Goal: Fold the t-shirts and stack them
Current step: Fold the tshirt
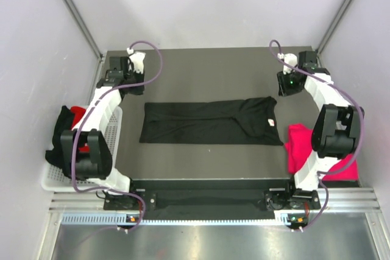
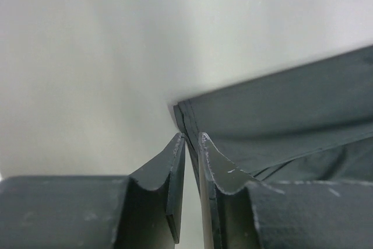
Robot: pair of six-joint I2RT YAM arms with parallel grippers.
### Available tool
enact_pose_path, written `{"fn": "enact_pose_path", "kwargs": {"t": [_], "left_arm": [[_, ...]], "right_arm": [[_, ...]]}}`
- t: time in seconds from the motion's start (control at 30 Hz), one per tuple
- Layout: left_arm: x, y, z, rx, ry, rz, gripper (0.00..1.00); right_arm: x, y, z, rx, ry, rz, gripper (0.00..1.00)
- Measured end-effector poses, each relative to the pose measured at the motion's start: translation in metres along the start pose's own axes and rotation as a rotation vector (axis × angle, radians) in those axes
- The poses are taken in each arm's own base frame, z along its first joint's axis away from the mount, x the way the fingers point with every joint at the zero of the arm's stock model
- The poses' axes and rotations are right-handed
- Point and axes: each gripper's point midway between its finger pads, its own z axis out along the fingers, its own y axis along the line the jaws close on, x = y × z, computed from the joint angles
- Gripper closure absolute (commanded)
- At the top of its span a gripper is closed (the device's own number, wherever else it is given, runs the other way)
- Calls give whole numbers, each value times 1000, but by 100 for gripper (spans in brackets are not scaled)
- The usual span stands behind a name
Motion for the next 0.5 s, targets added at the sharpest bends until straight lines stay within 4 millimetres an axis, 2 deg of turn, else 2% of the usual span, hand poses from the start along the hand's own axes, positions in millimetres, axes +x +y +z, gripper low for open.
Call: {"fn": "enact_pose_path", "kwargs": {"t": [0.1, 0.2, 0.27, 0.37, 0.5], "left_arm": [[22, 1, 22, 11, 78, -15, 80], [49, 1, 44, 23, 174, -34, 80], [61, 0, 52, 27, 211, -41, 80], [63, 1, 56, 28, 223, -44, 81], [54, 5, 68, 27, 218, -46, 81]], "right_arm": [[-3, -1, 6, -18, 7, -13, 63], [-5, 0, 25, -66, 32, -19, 63], [-3, 2, 37, -99, 50, -16, 63], [-3, 3, 53, -140, 74, -9, 64], [-14, 1, 68, -169, 65, -4, 65]]}}
